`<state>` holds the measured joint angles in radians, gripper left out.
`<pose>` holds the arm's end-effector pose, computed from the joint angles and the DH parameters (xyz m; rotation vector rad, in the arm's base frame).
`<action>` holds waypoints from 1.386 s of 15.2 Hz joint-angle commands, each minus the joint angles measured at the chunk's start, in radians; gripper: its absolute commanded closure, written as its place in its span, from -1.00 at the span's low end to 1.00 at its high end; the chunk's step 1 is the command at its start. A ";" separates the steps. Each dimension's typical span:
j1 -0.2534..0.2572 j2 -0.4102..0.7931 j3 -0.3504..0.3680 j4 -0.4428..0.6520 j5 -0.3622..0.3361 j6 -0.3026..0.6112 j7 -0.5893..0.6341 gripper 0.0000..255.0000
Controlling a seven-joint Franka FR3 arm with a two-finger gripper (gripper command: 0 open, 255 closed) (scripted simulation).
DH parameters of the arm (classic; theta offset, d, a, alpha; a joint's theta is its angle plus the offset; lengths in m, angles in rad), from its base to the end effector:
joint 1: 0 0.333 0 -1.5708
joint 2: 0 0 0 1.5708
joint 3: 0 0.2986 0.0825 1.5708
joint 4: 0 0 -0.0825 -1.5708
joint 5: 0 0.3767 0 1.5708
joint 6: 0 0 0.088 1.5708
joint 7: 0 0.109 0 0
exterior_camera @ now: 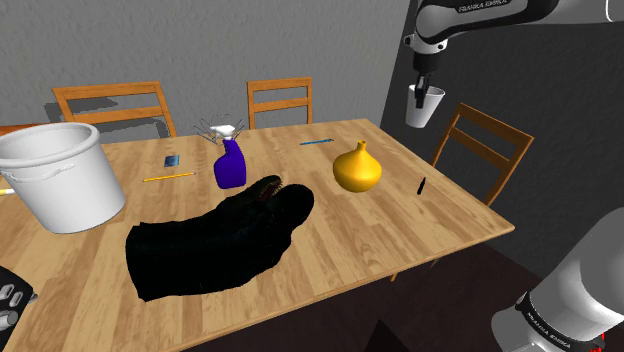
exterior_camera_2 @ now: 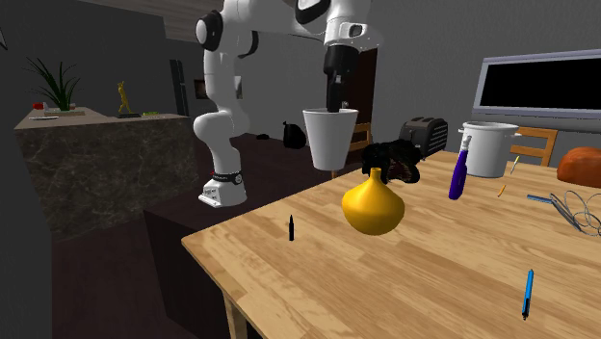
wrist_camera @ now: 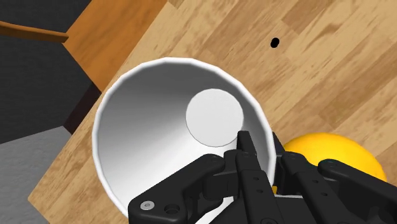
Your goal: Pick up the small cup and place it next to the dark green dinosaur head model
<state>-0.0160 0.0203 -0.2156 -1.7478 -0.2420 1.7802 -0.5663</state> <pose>0.5441 -0.1492 0.5319 2.8585 0.5554 -0.1204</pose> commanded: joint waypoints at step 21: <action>0.235 -0.205 0.292 -0.202 0.038 -0.122 0.505 1.00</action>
<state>0.2083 -0.1893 0.0615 -1.9557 -0.2091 1.6644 -0.0865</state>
